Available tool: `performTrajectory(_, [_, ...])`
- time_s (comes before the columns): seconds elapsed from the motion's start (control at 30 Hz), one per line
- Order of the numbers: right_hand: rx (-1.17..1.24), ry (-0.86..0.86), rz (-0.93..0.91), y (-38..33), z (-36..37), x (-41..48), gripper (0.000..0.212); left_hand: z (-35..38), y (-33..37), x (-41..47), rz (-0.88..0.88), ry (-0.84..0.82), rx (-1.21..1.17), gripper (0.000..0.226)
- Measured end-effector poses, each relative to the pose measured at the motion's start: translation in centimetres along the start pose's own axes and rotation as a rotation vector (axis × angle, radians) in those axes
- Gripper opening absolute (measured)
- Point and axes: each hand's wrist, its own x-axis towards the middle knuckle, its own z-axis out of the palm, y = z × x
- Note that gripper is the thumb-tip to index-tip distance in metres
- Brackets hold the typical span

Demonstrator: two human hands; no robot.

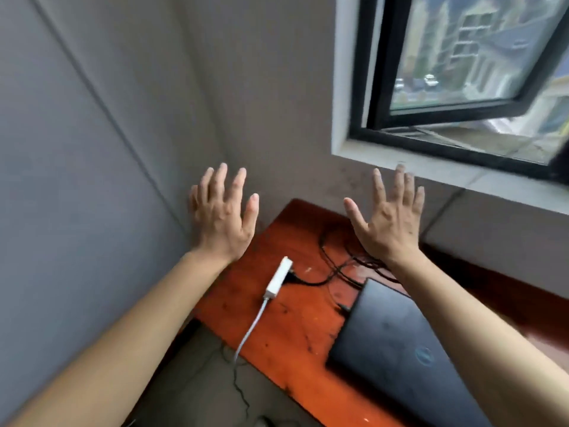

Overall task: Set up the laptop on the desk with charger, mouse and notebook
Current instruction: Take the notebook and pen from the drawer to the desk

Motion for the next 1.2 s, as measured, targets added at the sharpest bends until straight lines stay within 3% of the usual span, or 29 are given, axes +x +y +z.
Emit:
performTrajectory(0.23, [0.244,-0.144,-0.439,-20.1,2.5,-3.8,0.087,-10.3,-13.5,-11.4,-0.451,-0.081,0.263,0.072])
performTrajectory(0.5, [0.42,-0.237,-0.862,-42.4,-0.8,-17.1,0.088,-29.0,-25.0,-30.0,-0.815,0.101,0.504,0.069])
performTrajectory(0.67, [0.562,-0.332,-1.078,-56.4,-3.9,-34.4,0.086,-41.3,-30.7,-47.8,-1.079,0.211,0.607,0.071])
performTrajectory(0.87, [0.637,-0.439,-1.385,-70.4,-8.4,-56.7,0.088,-54.1,-33.5,-66.9,-1.324,0.177,0.792,0.074])
performTrajectory(1.2, [0.735,-0.513,-1.751,-85.0,-14.7,-85.2,0.088,-66.2,-36.2,-88.0,-1.604,0.26,0.945,0.076])
